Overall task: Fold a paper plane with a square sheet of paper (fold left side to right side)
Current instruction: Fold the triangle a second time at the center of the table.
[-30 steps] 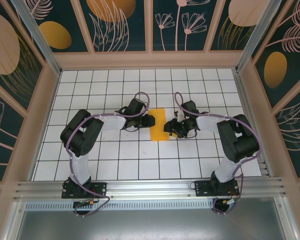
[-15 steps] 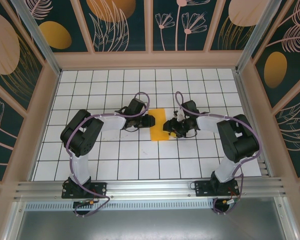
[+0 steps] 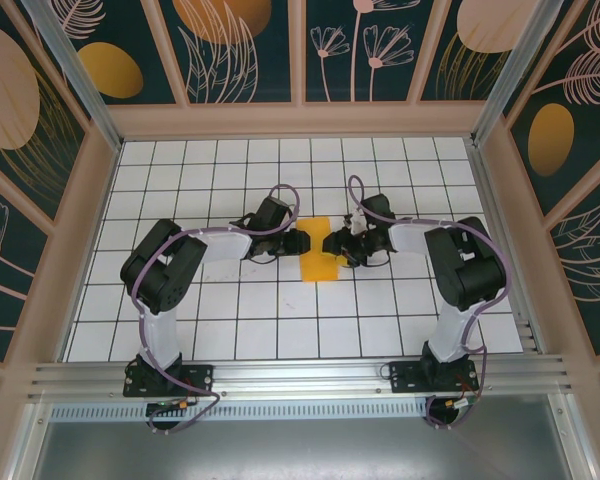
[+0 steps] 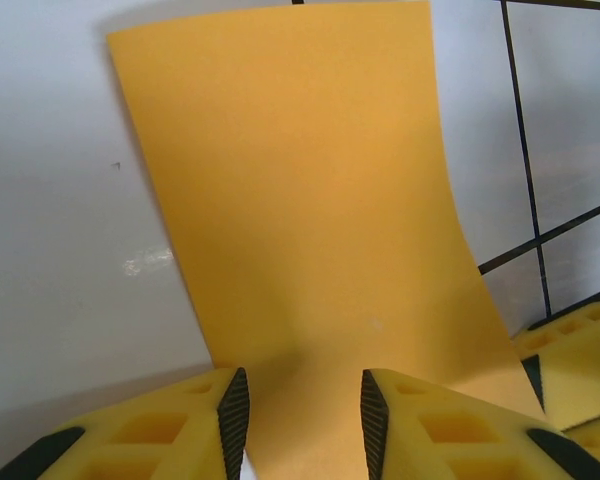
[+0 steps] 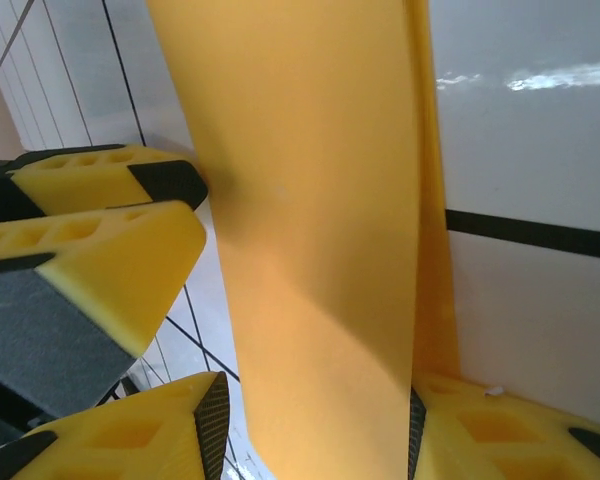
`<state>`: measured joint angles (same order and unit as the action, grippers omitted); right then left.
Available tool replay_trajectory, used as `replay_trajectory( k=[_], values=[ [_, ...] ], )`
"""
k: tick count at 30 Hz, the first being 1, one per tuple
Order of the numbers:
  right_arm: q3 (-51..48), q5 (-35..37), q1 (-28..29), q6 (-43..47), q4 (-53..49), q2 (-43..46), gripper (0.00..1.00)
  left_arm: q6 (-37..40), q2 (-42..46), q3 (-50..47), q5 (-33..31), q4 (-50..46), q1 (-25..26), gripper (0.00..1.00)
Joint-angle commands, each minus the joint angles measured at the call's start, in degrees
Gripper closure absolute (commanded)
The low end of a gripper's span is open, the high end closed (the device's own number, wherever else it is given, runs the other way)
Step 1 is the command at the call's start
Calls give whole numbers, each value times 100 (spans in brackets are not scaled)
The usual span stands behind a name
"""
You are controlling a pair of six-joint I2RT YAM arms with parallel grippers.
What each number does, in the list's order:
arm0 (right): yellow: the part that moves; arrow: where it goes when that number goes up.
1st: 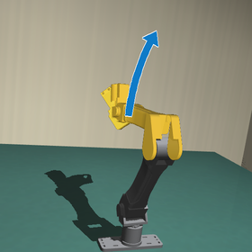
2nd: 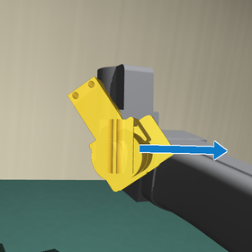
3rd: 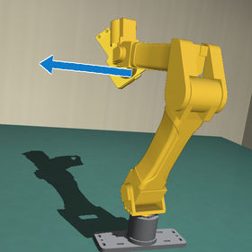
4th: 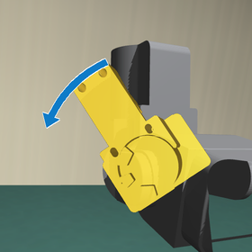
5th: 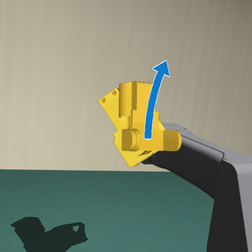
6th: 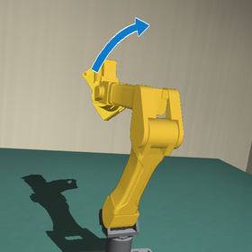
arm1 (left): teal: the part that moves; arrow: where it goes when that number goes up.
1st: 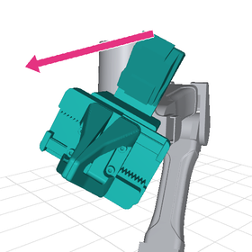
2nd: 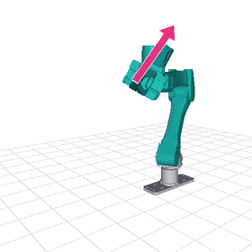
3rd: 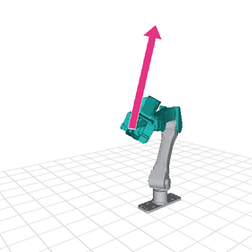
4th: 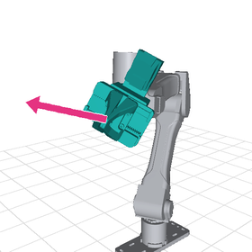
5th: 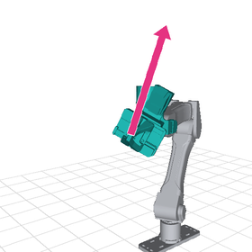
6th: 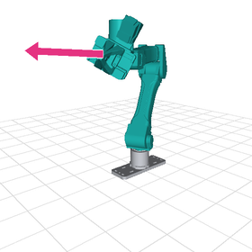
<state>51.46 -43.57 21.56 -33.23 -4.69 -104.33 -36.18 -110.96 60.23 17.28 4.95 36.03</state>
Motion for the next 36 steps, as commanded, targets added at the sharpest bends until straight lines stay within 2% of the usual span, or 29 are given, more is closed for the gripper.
replay_trajectory(
  k=[1,8,13,16,19,25,29,36],
  values=[
    [112,-182,-64,-109,148,-95,51,119,244,-133,-41,32,27,58],
    [291,-235,-101,-138,69,4,51,411,1230,-577,-539,207,27,46],
    [311,-291,-113,-231,66,230,51,464,2314,-1475,-405,805,57,45],
    [364,-373,-104,-293,69,285,51,466,2859,-1985,-525,1087,304,44],
    [464,-421,-78,-336,44,304,52,503,3150,-2183,-870,1094,784,43],
    [680,-447,-14,-418,-15,300,52,410,2798,-1998,-1869,940,1774,39],
    [766,-426,30,-451,-49,254,52,432,2164,-1576,-2094,874,2103,35],
    [752,-389,85,-560,37,232,52,652,1343,-675,-2792,100,2425,27]
  ],
)
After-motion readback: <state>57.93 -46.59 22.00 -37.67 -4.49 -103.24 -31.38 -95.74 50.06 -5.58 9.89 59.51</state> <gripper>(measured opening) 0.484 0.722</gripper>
